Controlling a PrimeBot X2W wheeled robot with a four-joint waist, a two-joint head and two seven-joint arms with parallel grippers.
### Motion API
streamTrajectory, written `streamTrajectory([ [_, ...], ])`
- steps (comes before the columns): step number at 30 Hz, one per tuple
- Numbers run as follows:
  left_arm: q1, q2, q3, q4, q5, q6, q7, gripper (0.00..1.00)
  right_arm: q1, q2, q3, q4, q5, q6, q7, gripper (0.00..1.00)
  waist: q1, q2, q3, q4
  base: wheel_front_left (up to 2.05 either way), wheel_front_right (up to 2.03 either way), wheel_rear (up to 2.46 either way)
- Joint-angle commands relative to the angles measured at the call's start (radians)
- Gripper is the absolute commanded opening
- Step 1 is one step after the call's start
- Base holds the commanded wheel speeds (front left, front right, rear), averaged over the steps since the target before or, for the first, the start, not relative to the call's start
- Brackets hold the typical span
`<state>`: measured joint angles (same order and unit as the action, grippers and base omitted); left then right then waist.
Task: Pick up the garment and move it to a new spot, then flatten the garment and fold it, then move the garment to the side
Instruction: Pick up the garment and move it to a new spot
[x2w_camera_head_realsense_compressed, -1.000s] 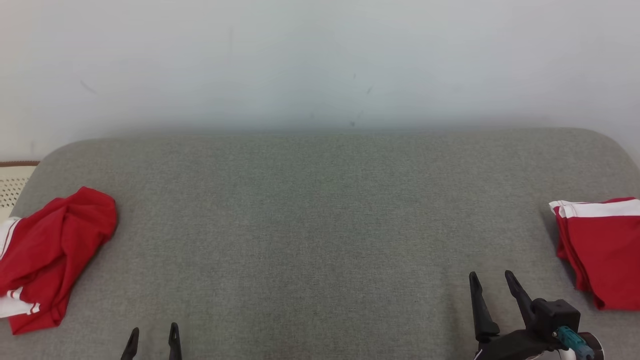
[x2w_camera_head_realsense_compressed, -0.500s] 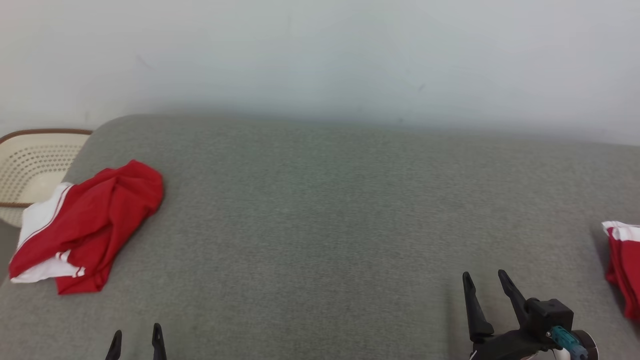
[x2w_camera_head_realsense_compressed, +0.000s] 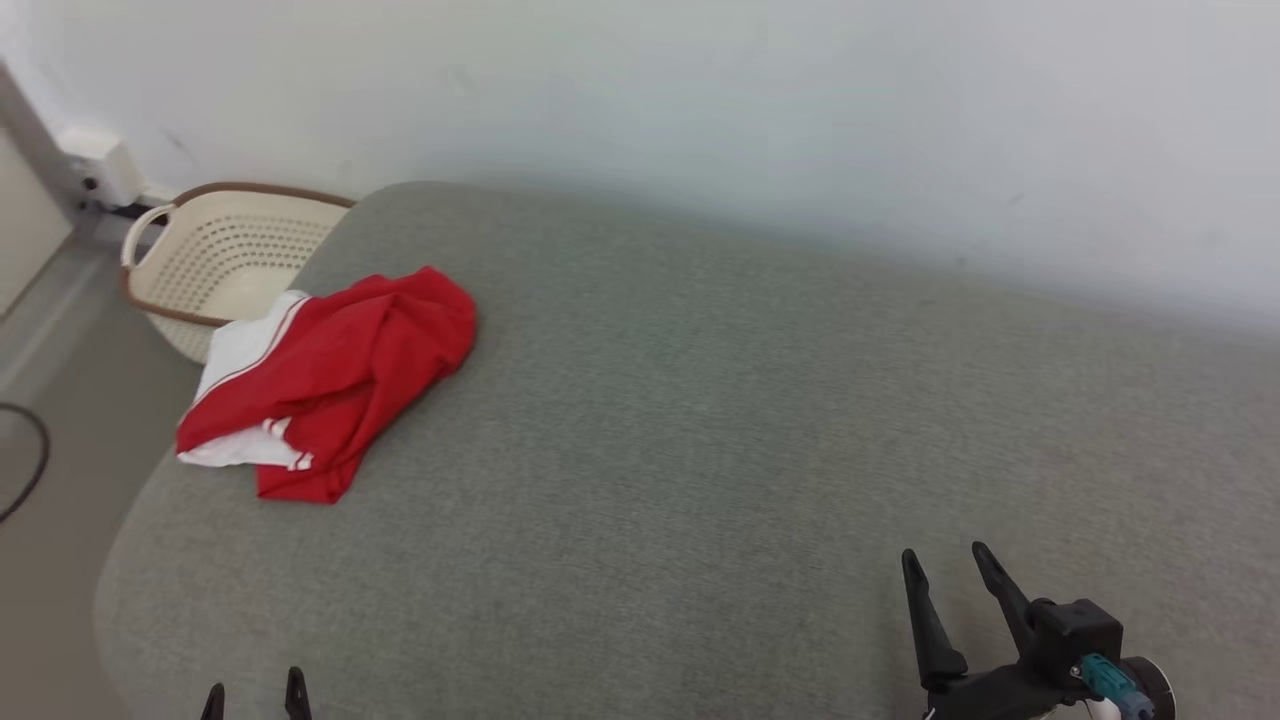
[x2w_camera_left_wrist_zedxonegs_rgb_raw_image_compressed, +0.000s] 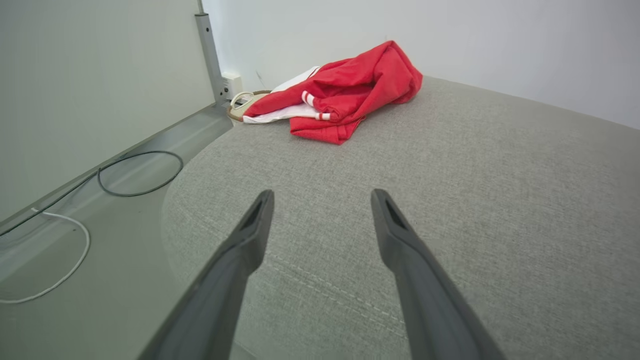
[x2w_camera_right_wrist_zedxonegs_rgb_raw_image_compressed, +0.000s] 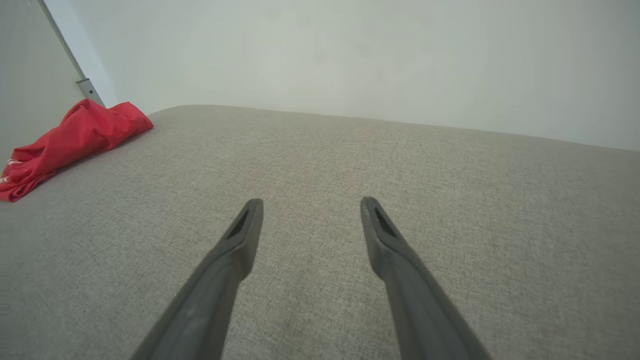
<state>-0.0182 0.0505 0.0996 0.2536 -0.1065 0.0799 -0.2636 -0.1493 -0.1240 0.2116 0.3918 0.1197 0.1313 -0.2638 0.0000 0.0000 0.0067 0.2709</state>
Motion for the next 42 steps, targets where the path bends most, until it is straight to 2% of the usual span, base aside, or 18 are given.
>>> streamTrajectory([
  [1, 0.027, 0.001, 0.009, 0.001, 0.010, 0.000, -0.001, 1.00, 0.011, -0.004, 0.008, 0.002, 0.001, -0.001, 0.000, 1.00, 0.0000, 0.0000, -0.003, 0.066, 0.00, 0.00, 0.00],
  [10, 0.049, 0.000, 0.046, 0.012, 0.000, -0.006, -0.001, 1.00, 0.001, -0.005, 0.048, -0.001, 0.010, -0.001, 0.000, 1.00, 0.0000, 0.0000, -0.012, 0.125, 0.00, 0.00, 0.00],
  [17, 0.056, 0.001, 0.052, 0.006, -0.024, -0.020, -0.001, 1.00, 0.001, -0.008, 0.066, -0.013, 0.021, -0.001, 0.000, 1.00, 0.0000, 0.0000, -0.005, 0.139, 0.00, 0.00, 0.00],
  [29, -0.067, 0.001, 0.039, 0.039, -0.037, -0.041, -0.001, 1.00, -0.040, -0.060, 0.091, -0.043, 0.020, -0.001, 0.000, 1.00, 0.0000, 0.0000, 0.077, 0.083, 0.00, 0.00, 0.00],
  [36, -0.204, 0.005, 0.055, 0.102, 0.003, -0.077, -0.001, 1.00, -0.071, -0.097, 0.080, -0.059, 0.009, -0.001, 0.000, 1.00, 0.0000, 0.0000, 0.146, 0.047, 0.00, 0.00, 0.00],
  [42, -0.331, 0.062, 0.092, 0.155, 0.022, -0.123, -0.001, 1.00, -0.106, -0.129, 0.086, -0.078, 0.022, -0.001, 0.000, 1.00, 0.0000, 0.0000, 0.207, -0.004, 0.00, 0.00, 0.00],
])
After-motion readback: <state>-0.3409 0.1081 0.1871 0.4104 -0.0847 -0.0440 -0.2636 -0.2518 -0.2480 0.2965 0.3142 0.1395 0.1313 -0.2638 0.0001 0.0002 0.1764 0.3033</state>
